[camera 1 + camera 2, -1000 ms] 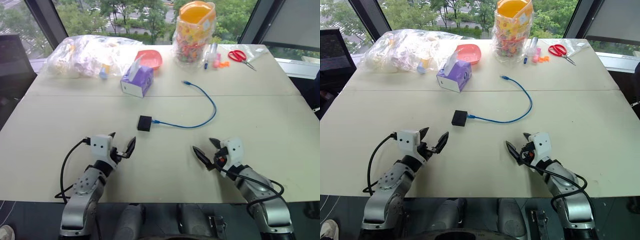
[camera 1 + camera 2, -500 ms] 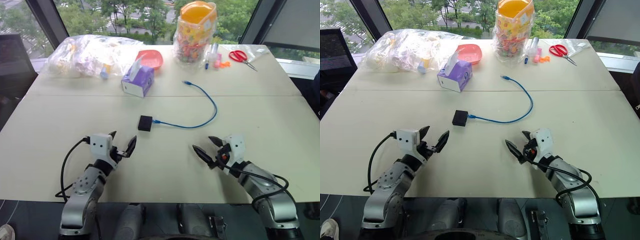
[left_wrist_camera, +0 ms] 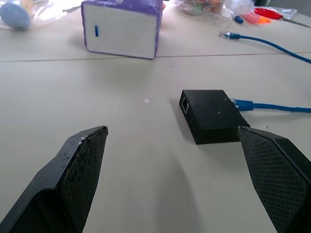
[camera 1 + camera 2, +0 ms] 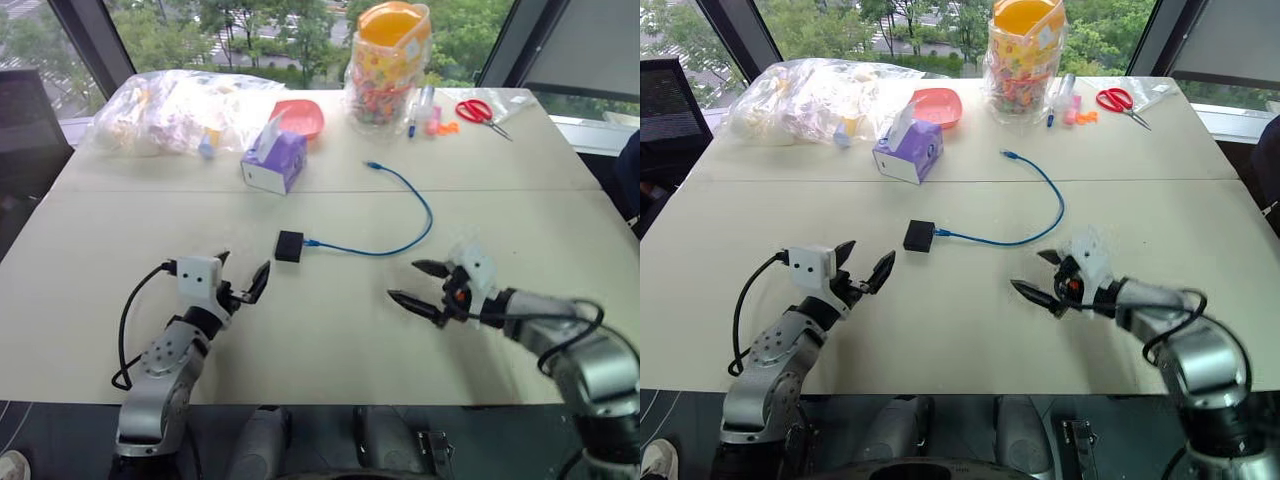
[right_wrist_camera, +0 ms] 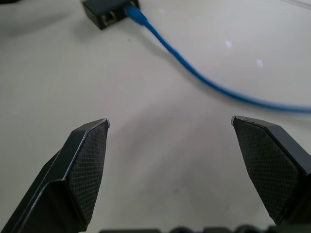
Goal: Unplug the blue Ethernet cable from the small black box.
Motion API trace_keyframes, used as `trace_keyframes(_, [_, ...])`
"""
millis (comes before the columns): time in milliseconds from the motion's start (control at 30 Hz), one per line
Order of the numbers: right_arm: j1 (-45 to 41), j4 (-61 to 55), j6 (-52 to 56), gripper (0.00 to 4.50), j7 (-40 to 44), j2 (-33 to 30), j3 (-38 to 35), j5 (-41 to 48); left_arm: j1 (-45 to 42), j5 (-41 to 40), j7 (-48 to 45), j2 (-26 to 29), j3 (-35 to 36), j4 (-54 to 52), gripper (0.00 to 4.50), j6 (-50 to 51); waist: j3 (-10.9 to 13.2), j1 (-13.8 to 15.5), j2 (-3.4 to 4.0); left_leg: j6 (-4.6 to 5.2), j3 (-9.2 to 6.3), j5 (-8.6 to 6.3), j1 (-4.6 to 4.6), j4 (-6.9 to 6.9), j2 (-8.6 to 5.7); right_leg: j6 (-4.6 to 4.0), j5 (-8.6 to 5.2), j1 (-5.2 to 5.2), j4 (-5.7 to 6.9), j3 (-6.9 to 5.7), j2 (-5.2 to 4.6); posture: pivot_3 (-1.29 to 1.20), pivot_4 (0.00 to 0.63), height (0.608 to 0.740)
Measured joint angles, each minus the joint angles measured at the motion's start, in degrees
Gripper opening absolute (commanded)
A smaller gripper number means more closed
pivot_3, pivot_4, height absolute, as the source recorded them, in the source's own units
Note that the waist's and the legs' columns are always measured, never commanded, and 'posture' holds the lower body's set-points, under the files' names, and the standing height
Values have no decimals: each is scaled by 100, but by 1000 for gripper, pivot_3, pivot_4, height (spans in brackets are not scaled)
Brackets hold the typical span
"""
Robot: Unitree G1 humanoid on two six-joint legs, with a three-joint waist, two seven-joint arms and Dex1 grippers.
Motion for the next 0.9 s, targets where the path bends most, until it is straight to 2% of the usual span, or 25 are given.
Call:
trace_keyframes(167, [-1945, 630, 647, 4242, 734, -544, 808, -89, -132, 52, -216, 229, -34, 32, 4473, -41, 4, 19, -4, 4, 0, -2, -7, -5, 0, 2, 2, -4, -8, -2, -2, 0, 150, 740])
trace_keyframes(267, [-3126, 1360, 836, 4242, 1239, -332, 1510, -248, -119, 45, -333, 278, -54, 14, 4473, -61, 12, 8, -2, 9, 7, -5, -23, -7, -1, 4, 4, -24, -8, 1, -7, 0, 150, 740])
trace_keyframes(400, [-4599, 2724, 798, 4242, 1612, 478, 2411, -804, -47, 50, -383, 315, -60, -61, 4473, -75, 13, -27, -4, 9, 8, -5, -29, -10, 1, 7, 7, -44, 0, 1, -6, 0, 150, 740])
trace_keyframes(533, [-5298, 4007, 261, 4242, 2028, 1157, 3436, -1634, 30, 65, -386, 335, -91, -123, 4473, -80, 12, 27, -5, -12, -2, 7, -91, 1, -4, 15, 14, -96, 2, -4, -9, 0, 150, 740])
trace_keyframes(633, [-5573, 4894, -182, 4242, 2299, 1528, 3907, -2136, 58, 65, -346, 327, -81, -158, 4473, -78, 12, 19, -5, -23, 5, 12, -102, 6, -13, 17, 16, -102, -1, 0, -20, 0, 150, 740])
trace_keyframes(900, [-6178, 7399, -1313, 4242, 2262, 2705, 4036, -3089, 284, 73, -145, 203, -50, -364, 4473, -79, 12, -37, -4, -23, 5, 12, -99, -1, -7, 14, 19, -113, 9, 0, -12, 0, 150, 740])
